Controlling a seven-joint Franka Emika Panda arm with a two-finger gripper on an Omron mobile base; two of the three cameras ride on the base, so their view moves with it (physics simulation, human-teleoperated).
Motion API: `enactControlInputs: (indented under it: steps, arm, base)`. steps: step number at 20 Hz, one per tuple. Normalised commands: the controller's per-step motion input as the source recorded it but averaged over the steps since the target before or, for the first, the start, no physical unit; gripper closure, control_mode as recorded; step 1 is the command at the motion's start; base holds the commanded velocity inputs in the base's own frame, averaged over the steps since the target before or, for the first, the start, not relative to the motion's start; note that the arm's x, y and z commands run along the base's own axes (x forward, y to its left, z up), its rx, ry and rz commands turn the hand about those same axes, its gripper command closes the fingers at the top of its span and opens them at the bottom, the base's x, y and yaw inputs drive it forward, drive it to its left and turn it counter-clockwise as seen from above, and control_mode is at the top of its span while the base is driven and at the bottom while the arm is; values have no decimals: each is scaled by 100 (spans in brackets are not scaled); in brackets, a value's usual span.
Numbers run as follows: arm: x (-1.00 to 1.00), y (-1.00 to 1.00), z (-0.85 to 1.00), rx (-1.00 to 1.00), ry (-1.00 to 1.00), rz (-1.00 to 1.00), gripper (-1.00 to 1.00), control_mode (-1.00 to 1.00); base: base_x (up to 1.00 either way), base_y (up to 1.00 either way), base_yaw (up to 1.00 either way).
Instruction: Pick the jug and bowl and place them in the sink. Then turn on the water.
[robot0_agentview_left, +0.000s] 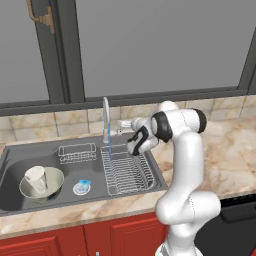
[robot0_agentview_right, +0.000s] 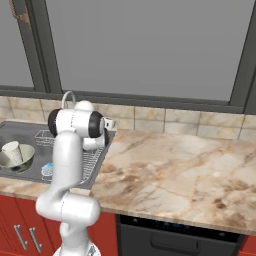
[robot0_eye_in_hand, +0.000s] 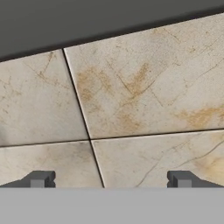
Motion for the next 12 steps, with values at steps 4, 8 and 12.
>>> enactControlInputs:
  steps: [4,8,12]
  arm:
    - [0,-85,-8,4,-4,0,-100,-100]
    - [0,-81,-9,3,-4,0,-100,-100]
    - [0,-67,-11,0,-4,0,-100,-100]
  base:
    - [0,0,0]
    - [0,0,0]
    - [0,0,0]
